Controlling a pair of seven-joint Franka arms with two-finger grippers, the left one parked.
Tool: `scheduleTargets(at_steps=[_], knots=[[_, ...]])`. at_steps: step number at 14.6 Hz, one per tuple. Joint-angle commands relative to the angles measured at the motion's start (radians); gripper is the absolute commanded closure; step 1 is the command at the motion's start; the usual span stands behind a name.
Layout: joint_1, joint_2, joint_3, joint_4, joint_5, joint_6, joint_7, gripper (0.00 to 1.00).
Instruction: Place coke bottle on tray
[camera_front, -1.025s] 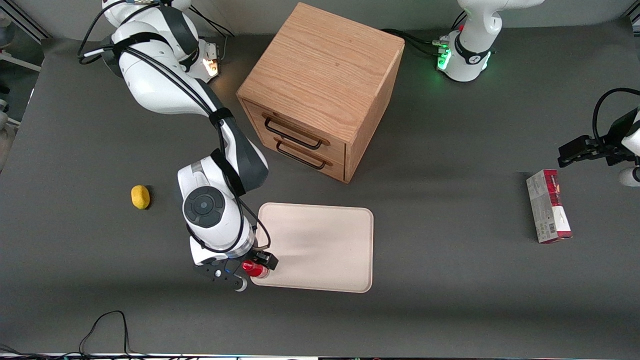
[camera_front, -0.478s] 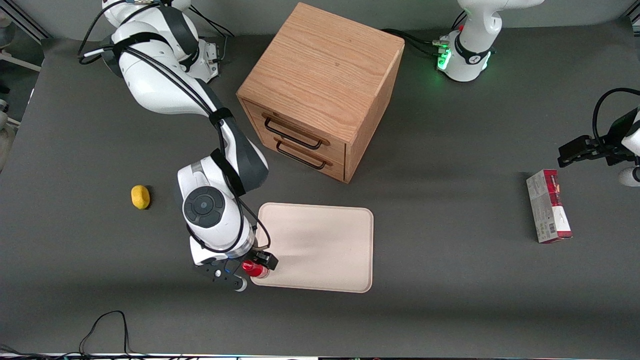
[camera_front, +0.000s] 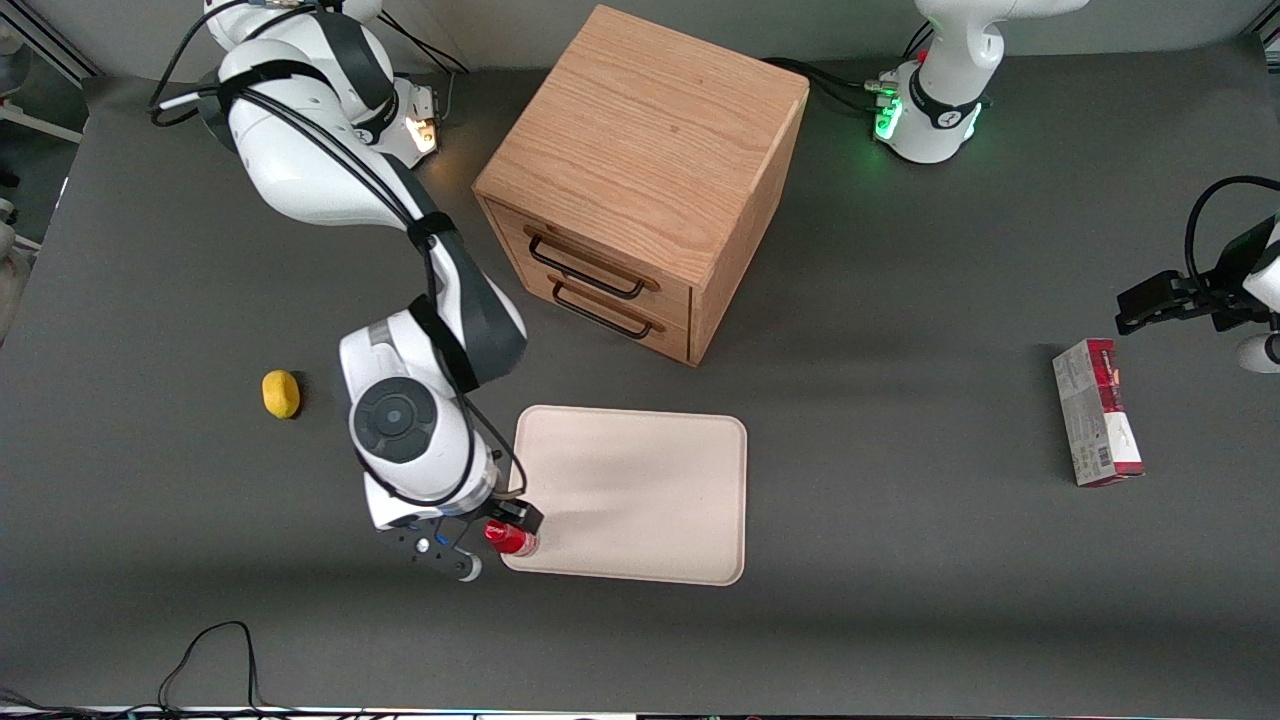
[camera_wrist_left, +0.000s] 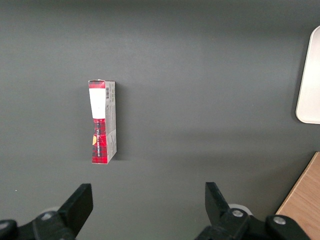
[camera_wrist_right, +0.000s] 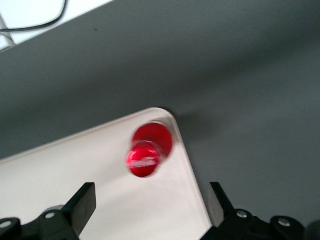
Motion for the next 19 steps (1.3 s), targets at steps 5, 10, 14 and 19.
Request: scheduleTargets(at_steps=[5, 10, 14, 19], knots=[[-0.173, -0.504, 0.000, -0.470, 0.128, -0.167, -0.475, 0.00], [-0.210, -0.937, -0.065, -0.992, 0.131, -0.030, -0.706, 0.00], [-0.201, -0.984, -0.092, -0.993, 0.128, -0.131, -0.814, 0.00], [-0.158, -1.031, -0.165, -0.952, 0.128, -0.248, -0.868, 0.00]])
